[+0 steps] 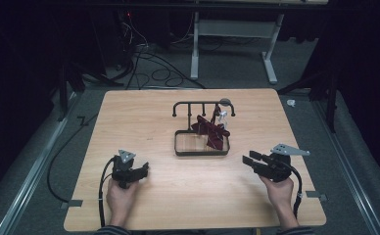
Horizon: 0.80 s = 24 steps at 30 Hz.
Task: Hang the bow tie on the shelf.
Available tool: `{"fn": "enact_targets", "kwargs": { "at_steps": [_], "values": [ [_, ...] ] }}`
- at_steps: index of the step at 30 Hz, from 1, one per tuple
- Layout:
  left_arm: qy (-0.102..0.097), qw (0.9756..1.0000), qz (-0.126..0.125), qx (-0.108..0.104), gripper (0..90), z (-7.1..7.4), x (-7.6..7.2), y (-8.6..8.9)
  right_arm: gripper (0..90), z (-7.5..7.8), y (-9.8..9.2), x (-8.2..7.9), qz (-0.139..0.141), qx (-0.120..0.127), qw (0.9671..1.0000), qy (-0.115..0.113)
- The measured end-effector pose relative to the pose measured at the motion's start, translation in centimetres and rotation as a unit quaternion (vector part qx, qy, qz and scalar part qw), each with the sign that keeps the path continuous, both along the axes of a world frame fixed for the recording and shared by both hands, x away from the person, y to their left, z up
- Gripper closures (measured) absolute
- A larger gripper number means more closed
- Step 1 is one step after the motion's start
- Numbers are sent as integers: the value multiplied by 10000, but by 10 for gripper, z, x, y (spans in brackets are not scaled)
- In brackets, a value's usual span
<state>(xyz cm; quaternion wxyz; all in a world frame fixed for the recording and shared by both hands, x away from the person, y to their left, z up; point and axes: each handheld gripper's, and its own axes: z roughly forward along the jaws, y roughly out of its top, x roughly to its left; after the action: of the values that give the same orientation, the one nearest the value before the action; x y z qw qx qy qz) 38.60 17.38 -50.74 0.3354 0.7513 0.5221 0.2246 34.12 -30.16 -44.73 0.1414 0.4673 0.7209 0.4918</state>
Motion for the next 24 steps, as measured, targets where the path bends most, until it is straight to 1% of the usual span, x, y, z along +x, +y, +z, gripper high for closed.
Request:
{"fn": "enact_targets", "kwargs": {
  "at_steps": [5, 12, 19, 24],
  "values": [
    [-1, 10000, 1, -1, 268, 0, 0, 0, 566, -4, 3, 0, 24, -12, 10000, 73],
    [0, 10000, 1, -1, 268, 0, 0, 0, 565, -8, 4, 1, 30, -7, 9999, 112],
    [0, 10000, 3, -1, 268, 0, 0, 0, 565, -12, 5, 1, 45, -43, 9999, 160],
    [0, 10000, 3, 0, 268, 0, 0, 0, 565, -18, 7, 3, 59, -104, 9997, 236]
  ]
}}
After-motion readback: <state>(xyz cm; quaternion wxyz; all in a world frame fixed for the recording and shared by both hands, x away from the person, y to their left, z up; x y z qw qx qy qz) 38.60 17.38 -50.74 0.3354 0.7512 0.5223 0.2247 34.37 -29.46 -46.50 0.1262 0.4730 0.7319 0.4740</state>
